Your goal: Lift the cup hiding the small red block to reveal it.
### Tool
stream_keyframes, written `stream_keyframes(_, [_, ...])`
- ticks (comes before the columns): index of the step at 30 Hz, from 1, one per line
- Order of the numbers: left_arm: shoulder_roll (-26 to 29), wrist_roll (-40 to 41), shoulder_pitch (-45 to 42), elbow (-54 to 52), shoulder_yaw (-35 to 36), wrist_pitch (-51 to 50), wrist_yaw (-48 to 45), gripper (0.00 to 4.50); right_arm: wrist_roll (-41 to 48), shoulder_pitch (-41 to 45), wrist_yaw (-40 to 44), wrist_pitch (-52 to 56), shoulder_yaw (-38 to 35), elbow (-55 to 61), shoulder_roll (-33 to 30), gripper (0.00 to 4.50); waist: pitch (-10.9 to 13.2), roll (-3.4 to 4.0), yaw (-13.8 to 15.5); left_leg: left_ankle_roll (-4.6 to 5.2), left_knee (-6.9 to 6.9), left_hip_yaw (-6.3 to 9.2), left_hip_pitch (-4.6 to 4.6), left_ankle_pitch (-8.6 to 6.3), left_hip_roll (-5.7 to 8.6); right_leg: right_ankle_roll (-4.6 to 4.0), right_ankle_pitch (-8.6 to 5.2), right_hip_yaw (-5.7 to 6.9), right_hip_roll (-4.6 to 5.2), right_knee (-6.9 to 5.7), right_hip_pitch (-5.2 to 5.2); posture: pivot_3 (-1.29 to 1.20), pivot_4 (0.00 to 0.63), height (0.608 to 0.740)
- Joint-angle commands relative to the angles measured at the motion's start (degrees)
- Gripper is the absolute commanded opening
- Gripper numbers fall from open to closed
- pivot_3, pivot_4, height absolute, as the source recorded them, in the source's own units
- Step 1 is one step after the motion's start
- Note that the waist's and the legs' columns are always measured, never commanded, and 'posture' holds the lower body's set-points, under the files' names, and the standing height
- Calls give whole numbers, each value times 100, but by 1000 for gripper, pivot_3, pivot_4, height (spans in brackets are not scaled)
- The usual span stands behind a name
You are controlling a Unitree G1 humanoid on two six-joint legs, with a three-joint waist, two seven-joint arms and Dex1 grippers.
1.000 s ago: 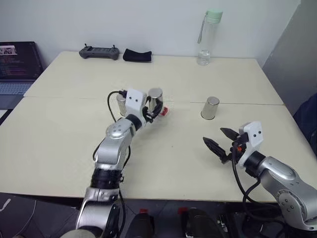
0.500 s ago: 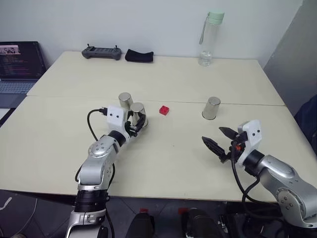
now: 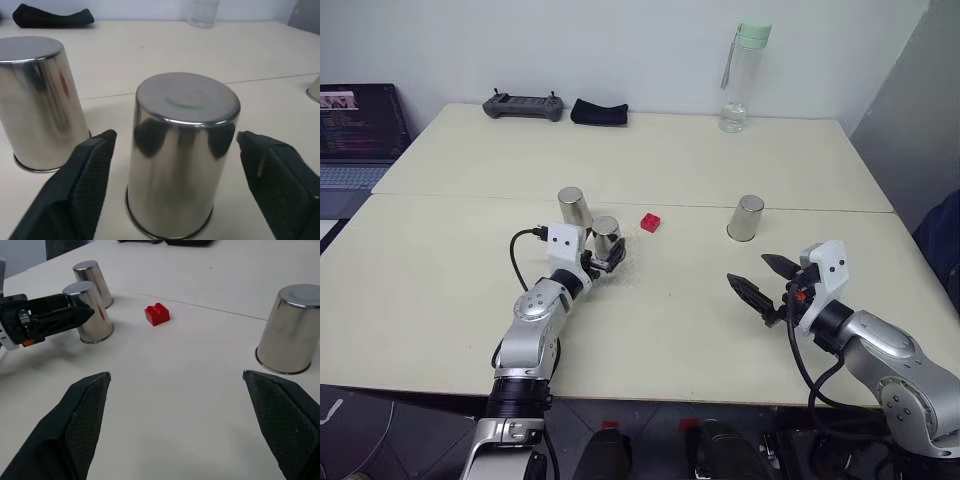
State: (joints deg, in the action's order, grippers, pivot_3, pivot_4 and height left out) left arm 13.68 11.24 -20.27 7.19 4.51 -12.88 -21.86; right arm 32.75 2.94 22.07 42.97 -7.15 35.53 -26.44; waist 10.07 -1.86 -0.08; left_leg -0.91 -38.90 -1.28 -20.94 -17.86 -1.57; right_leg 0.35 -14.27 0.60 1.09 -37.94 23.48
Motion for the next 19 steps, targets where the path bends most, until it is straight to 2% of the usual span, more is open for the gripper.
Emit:
stream_keyframes(1, [137,-19,60,-421,30,-75,24,4479,33,-53,-50,-82,-38,237,24,4500,0,0,0,0,0,0,0,0,0,0,0,0,0,0,0,0,150,740])
stream_keyframes(7, [833,239,920,-1970,182,-933,-310,4479,59,-253,-154,-46,-46,405,63,4500,0,0,-27,0,5,-2,1,0,-11,-1,0,-5,6,3,2,0,150,740])
stream_keyframes(13, [1413,1215,1918,-3938,884,-2398,-407,4479,88,-488,-255,-6,-169,552,38,4500,1,1,-13,-1,6,-1,2,0,-14,23,-16,-3,10,2,4,0,150,740])
stream_keyframes(19, [1839,1739,2437,-4498,1603,-2968,-518,4479,150,-561,-214,42,-310,592,-65,4500,1,1,3,-2,3,0,8,1,-10,27,-17,-3,10,-1,-1,0,150,740])
